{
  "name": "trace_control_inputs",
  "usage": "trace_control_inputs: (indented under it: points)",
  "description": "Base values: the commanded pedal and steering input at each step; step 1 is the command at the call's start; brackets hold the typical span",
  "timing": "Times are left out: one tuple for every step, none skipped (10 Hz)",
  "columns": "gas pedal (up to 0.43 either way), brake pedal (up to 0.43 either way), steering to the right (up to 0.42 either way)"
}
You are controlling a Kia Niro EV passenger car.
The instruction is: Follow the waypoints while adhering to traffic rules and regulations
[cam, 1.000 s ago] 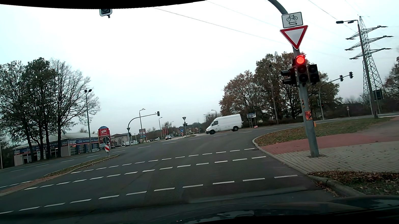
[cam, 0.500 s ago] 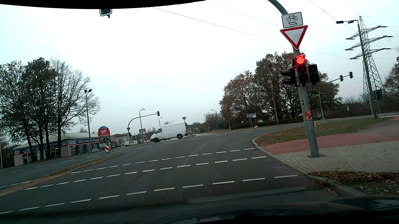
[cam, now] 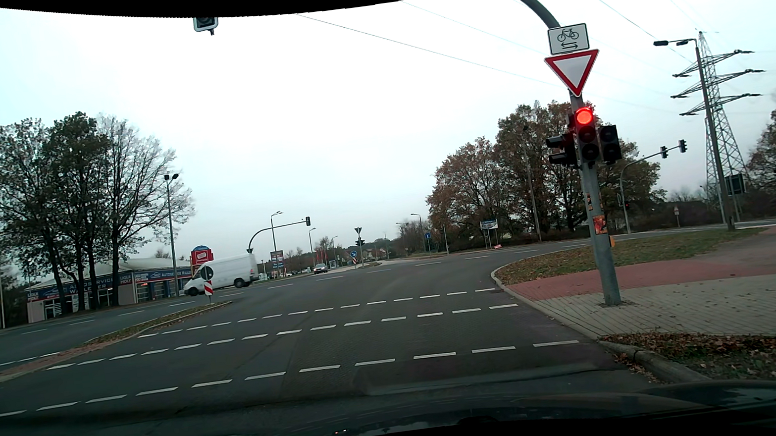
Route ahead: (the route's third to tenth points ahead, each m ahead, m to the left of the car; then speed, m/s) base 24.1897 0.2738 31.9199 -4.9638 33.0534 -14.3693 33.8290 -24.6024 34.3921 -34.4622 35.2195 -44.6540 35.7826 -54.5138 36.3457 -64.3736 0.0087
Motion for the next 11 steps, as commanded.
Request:
trace_control_inputs:
  points:
    - [0.000, 0.366, 0.004]
    - [0.000, 0.366, 0.003]
    - [0.000, 0.366, 0.004]
    - [0.000, 0.366, 0.004]
    - [0.000, 0.366, 0.004]
    - [0.000, 0.366, 0.004]
    - [0.000, 0.366, 0.004]
    - [0.000, 0.366, 0.004]
    - [0.000, 0.366, 0.003]
    - [0.000, 0.366, 0.004]
    - [0.000, 0.366, 0.004]
